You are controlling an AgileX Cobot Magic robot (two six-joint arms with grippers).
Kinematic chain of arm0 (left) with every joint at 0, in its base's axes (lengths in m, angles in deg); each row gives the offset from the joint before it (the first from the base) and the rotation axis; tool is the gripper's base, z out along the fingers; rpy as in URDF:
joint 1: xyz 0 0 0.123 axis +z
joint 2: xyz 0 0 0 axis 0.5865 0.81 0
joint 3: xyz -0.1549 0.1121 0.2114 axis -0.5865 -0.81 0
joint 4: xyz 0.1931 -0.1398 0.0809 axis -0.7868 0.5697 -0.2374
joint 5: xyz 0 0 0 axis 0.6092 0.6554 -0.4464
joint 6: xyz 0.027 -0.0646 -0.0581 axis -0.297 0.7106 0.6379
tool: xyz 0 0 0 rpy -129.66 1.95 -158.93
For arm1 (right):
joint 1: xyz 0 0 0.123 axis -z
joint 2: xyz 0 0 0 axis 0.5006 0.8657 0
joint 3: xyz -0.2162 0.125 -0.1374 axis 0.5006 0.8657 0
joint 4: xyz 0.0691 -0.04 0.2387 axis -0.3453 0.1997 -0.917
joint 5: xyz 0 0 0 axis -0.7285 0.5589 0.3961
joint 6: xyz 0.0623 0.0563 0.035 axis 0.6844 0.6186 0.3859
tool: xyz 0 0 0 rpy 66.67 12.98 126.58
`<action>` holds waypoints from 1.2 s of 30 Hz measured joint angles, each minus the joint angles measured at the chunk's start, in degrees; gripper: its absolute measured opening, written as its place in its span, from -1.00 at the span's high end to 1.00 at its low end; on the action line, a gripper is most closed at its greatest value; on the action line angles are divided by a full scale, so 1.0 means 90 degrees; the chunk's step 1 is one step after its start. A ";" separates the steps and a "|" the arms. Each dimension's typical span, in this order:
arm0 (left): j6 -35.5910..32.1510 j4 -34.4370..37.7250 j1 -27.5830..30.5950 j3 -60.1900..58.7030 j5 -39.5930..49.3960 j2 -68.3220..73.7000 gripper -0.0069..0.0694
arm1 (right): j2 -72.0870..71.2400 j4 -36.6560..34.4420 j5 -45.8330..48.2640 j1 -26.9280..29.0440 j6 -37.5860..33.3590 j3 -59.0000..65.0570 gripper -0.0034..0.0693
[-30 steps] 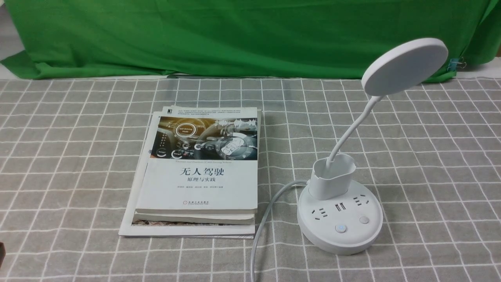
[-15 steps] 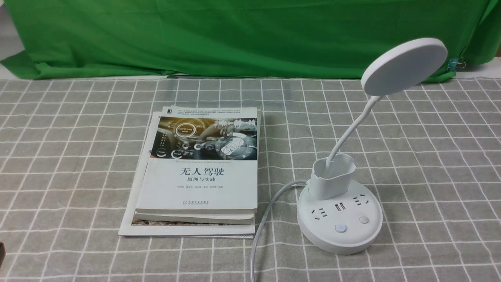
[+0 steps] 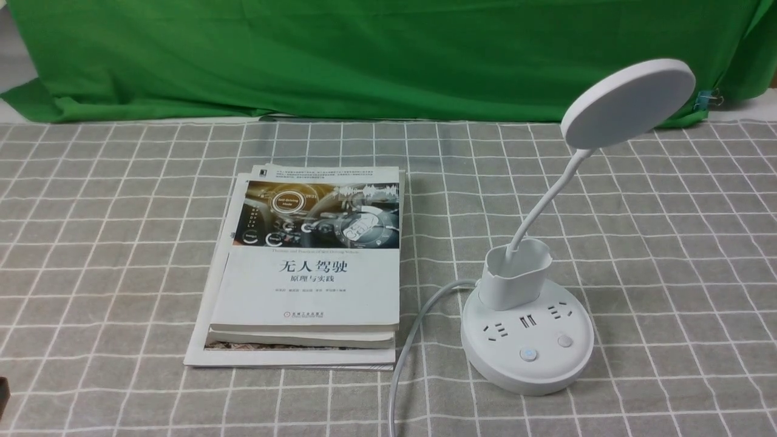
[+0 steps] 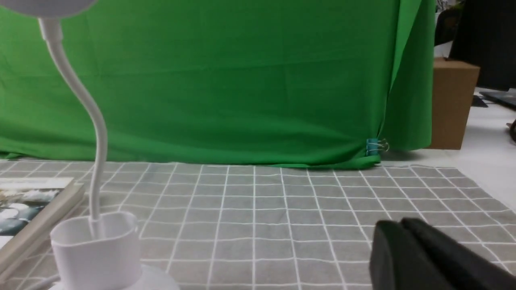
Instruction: Turn off the desk lamp on the grey coffee tablecloth by hand.
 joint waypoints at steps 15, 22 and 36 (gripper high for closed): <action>-0.0003 0.0000 0.0000 0.0000 0.0012 0.0007 0.77 | 0.0000 0.0000 0.1400 0.0000 0.0000 0.0000 0.76; -0.0003 0.0000 0.0000 0.0000 0.0012 0.0007 0.77 | 0.0000 0.0000 0.1415 0.0000 0.0000 0.0000 0.76; -0.0003 0.0000 0.0000 0.0000 0.0012 0.0007 0.77 | 0.0000 0.0000 0.1415 0.0000 0.0000 0.0000 0.76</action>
